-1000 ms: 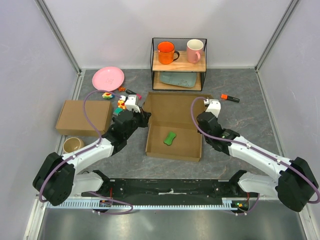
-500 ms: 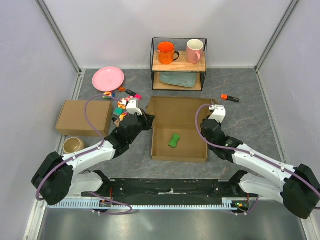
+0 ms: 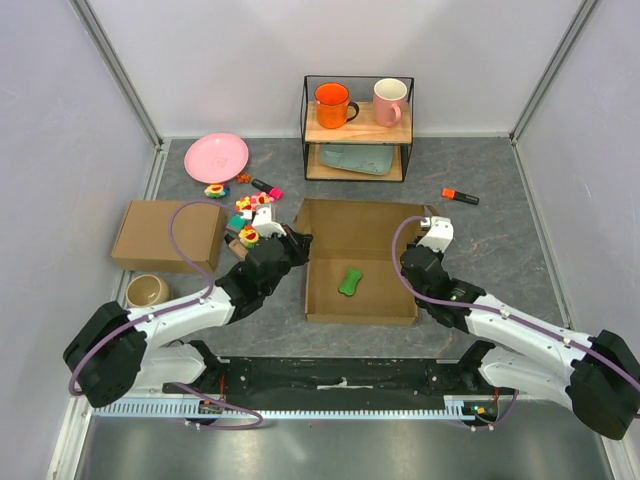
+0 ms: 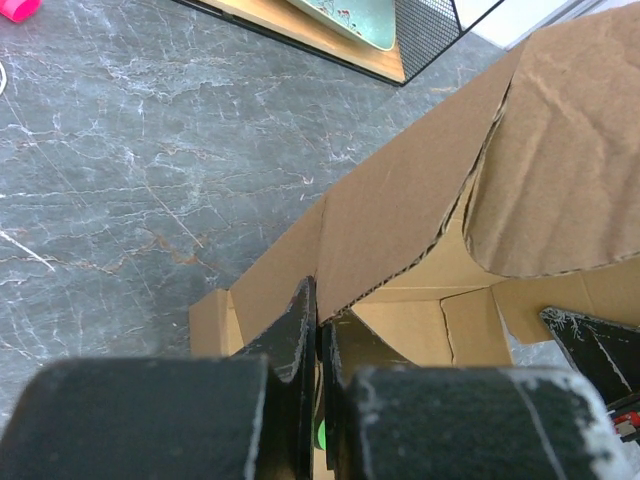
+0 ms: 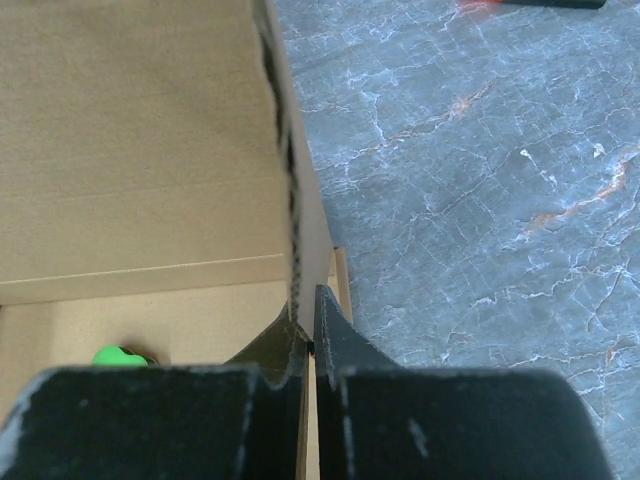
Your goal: Fold the paper box
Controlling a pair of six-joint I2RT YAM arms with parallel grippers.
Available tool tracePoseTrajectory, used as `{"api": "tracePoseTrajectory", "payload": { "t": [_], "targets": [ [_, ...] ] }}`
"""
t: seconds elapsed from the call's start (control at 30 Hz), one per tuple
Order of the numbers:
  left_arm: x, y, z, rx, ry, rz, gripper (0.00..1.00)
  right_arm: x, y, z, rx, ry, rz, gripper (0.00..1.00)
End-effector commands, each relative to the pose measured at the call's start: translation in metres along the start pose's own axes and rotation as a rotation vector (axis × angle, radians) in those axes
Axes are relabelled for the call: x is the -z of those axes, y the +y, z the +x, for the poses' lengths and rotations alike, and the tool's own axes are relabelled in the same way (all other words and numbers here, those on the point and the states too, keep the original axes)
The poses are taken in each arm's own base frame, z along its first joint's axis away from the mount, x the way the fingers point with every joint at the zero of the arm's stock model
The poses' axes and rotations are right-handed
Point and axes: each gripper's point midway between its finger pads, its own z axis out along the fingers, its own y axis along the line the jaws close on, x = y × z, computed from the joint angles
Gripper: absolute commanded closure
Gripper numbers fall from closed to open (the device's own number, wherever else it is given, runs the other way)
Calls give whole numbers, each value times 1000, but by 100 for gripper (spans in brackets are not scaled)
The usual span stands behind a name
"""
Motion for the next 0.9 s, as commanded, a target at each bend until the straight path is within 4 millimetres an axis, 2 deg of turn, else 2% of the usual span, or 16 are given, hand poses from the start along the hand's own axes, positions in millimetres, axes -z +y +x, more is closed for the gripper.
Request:
{"api": "tracePoseTrajectory", "payload": {
  "t": [0.0, 0.13, 0.37, 0.47, 0.5, 0.63, 0.87],
  "targets": [
    [9, -10, 47, 58, 133, 25, 98, 8, -3, 52, 63, 171, -27, 100],
    [12, -7, 60, 19, 142, 29, 98, 11, -5, 52, 56, 173, -17, 100],
    [12, 0, 71, -122, 133, 32, 98, 13, -8, 54, 58, 182, 9, 100],
    [12, 5, 73, -180, 129, 18, 98, 14, -8, 50, 52, 174, 20, 97],
    [12, 8, 74, -206, 129, 14, 98, 14, -8, 48, 47, 172, 23, 95],
    [13, 13, 73, -242, 119, 2, 98, 17, -11, 38, 40, 156, 43, 75],
    [15, 17, 65, -292, 91, -8, 98, 27, -16, 9, 34, 108, 66, 57]
  ]
}}
